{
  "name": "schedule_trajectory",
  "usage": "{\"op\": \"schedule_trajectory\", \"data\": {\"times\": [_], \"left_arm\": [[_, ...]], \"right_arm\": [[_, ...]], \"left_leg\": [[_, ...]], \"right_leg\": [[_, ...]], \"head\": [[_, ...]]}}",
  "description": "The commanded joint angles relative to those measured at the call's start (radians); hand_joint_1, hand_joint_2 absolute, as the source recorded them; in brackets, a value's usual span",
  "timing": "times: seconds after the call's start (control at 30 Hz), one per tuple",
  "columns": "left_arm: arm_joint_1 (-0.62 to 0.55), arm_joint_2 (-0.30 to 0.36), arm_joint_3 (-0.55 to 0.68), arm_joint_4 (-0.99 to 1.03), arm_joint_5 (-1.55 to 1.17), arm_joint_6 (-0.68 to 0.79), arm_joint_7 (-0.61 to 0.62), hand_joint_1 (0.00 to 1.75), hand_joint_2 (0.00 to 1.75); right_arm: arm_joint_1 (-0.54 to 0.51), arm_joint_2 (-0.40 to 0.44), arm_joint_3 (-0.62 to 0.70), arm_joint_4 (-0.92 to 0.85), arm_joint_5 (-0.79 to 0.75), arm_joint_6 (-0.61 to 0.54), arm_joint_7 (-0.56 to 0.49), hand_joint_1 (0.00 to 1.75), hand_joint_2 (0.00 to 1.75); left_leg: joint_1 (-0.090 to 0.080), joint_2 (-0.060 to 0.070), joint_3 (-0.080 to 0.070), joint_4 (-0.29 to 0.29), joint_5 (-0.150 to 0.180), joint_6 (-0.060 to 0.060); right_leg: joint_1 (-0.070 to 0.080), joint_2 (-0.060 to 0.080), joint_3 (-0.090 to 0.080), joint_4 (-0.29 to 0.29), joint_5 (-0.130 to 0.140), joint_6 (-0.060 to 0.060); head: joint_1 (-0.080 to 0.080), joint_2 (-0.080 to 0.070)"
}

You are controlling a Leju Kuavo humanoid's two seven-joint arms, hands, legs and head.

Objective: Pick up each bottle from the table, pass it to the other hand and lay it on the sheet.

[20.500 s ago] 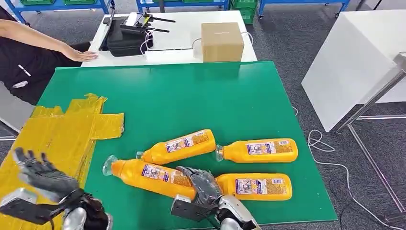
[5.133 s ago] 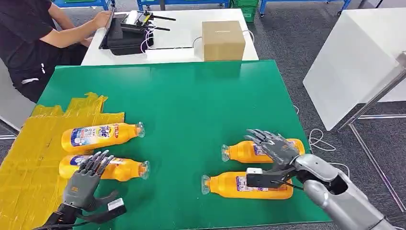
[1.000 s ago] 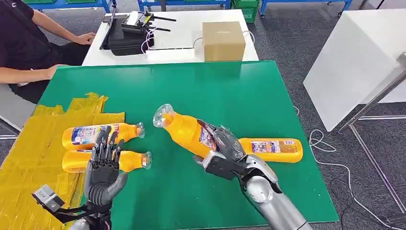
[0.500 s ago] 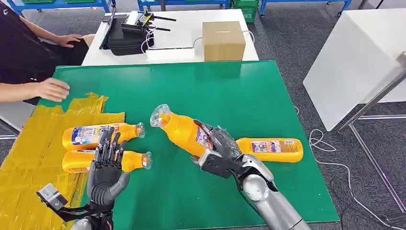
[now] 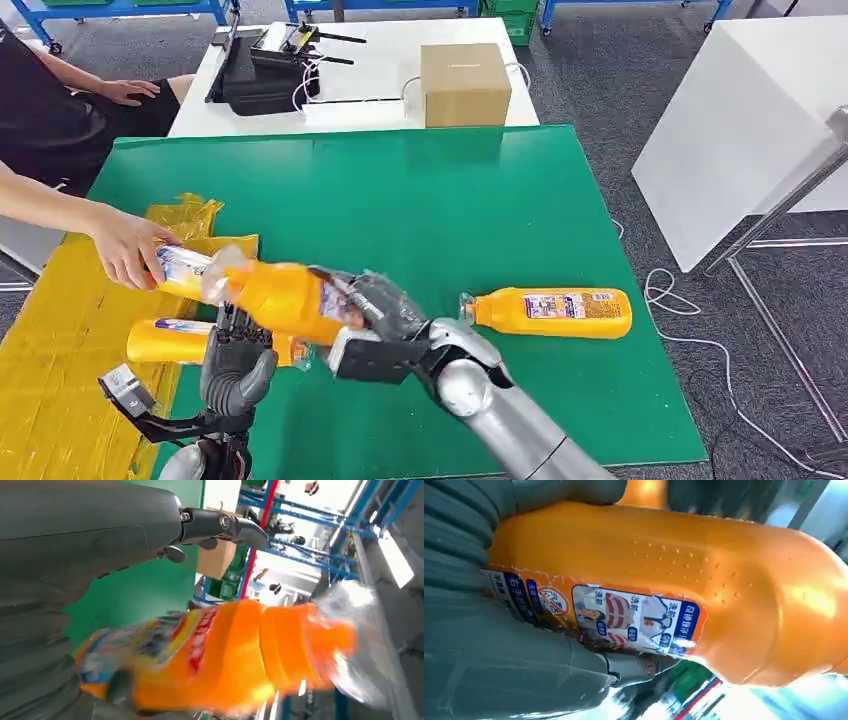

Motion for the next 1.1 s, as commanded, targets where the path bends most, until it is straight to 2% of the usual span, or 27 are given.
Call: {"op": "schedule_trajectory", "data": {"times": [0.03,0.23,0.43,0.9,1.1], "left_arm": [[-0.044,-0.004,0.038,0.118,-0.002,-0.031,0.011,0.0,1.75],[-0.046,-0.007,0.044,0.126,-0.003,-0.019,0.002,0.0,1.75],[-0.049,-0.01,0.062,0.134,-0.006,-0.013,-0.003,0.0,1.75],[-0.064,-0.001,0.016,0.119,-0.13,0.058,-0.036,0.0,1.75],[-0.064,-0.001,0.016,0.119,-0.13,0.058,-0.036,0.0,1.75]], "right_arm": [[-0.061,0.038,0.191,0.102,-0.056,-0.027,0.027,1.75,1.75],[-0.045,0.052,0.233,0.113,-0.057,-0.017,0.02,1.75,1.75],[-0.024,0.092,0.334,0.178,-0.051,-0.005,0.017,1.75,1.75],[-0.022,0.095,0.303,0.242,-0.059,-0.036,0.019,1.75,1.75],[-0.022,0.095,0.303,0.242,-0.059,-0.036,0.019,1.75,1.75]], "left_leg": [[0.0,-0.001,0.001,-0.001,0.0,0.0],[0.0,-0.001,0.001,-0.002,0.0,0.0],[-0.001,0.0,0.003,-0.002,0.0,-0.001],[-0.001,-0.004,0.001,-0.001,0.0,0.0],[0.002,-0.005,0.005,-0.003,-0.001,-0.001]], "right_leg": [[0.0,-0.001,0.001,-0.001,0.0,0.001],[-0.001,-0.001,0.003,-0.002,0.0,0.0],[-0.002,0.0,0.003,-0.002,0.0,0.0],[-0.001,-0.003,0.002,-0.002,-0.001,0.0],[0.002,-0.005,0.007,-0.005,-0.001,0.001]], "head": [[0.0,0.0],[0.001,0.0],[0.0,0.0],[0.001,0.0],[0.001,0.0]]}}
